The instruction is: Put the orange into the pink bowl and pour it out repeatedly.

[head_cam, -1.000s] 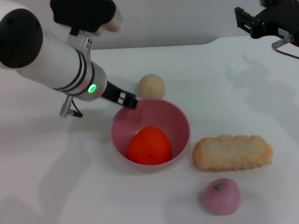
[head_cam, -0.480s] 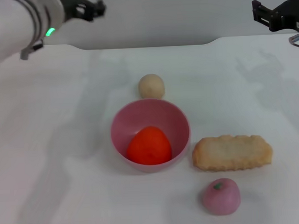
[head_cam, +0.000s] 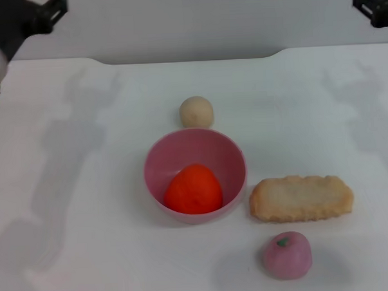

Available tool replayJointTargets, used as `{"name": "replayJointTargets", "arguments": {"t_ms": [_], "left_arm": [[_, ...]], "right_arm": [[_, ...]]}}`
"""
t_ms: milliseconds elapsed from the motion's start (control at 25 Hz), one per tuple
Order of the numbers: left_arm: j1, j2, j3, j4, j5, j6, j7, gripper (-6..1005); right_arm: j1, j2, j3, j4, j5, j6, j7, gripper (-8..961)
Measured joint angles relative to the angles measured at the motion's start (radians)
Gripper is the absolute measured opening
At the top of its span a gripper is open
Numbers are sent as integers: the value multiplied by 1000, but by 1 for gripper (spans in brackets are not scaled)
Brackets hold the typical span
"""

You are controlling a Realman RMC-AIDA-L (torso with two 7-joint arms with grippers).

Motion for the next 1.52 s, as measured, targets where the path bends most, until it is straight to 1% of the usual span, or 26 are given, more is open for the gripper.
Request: {"name": "replayJointTargets", "arguments": {"t_ms": [40, 80, 120, 160, 200, 240, 280, 320, 400, 440, 480, 560, 640, 760, 840, 920, 960, 1200, 1440, 1520], "left_arm": [[36, 1, -3, -56, -8, 127, -48, 808], [52, 2, -7, -102, -14, 205, -83, 808], [57, 3, -9, -158, -21, 268, -113, 808], [55, 3, -9, -183, -22, 282, -117, 808], [55, 3, -9, -183, -22, 282, -117, 808], [49, 3, -13, -226, -24, 307, -120, 808], [49, 3, -13, -226, -24, 307, -120, 808], [22, 1, -19, -316, -28, 365, -124, 808], [-11, 0, -21, -402, -42, 419, -134, 808], [-21, -1, -21, -429, -49, 438, -136, 808], [-21, -1, -21, -429, -49, 438, -136, 808], [-46, -2, -21, -503, -84, 493, -136, 808], [-54, -2, -21, -538, -105, 524, -136, 808], [-54, -2, -21, -538, -105, 524, -136, 808], [-63, -2, -19, -577, -127, 564, -137, 808], [-63, -2, -19, -577, -127, 564, -137, 808], [-66, -2, -18, -594, -129, 574, -137, 808], [-66, -1, -11, -601, -131, 580, -137, 808], [-65, -2, -10, -610, -131, 599, -137, 808], [-66, -3, -8, -625, -133, 625, -138, 808]], "right_arm": [[-10, 0, -27, 26, 8, -85, 0, 780], [-19, 0, -59, 57, 10, -178, 0, 786], [-23, 0, -82, 83, 9, -241, 0, 786], [-25, 0, -101, 109, 8, -299, 0, 787], [-24, 0, -123, 141, 8, -357, 0, 787], [-15, 0, -142, 184, 10, -396, 12, 787], [-15, 0, -142, 184, 10, -396, 12, 787], [-10, 0, -148, 202, 10, -402, 20, 787], [0, -1, -160, 246, 10, -426, 44, 787], [4, -2, -164, 265, 11, -442, 56, 787], [5, -2, -167, 277, 11, -451, 63, 787], [1, -3, -169, 290, 9, -463, 78, 787], [-8, -3, -165, 300, 8, -473, 108, 788], [-4, -3, -164, 332, 6, -495, 144, 788], [9, -4, -168, 369, 4, -519, 180, 788], [18, -5, -170, 394, 4, -529, 206, 788], [20, -6, -169, 398, 4, -529, 211, 788], [20, -9, -161, 406, 2, -523, 220, 788], [30, -8, -162, 425, 8, -524, 232, 787], [39, -8, -162, 436, 8, -523, 247, 787]]}}
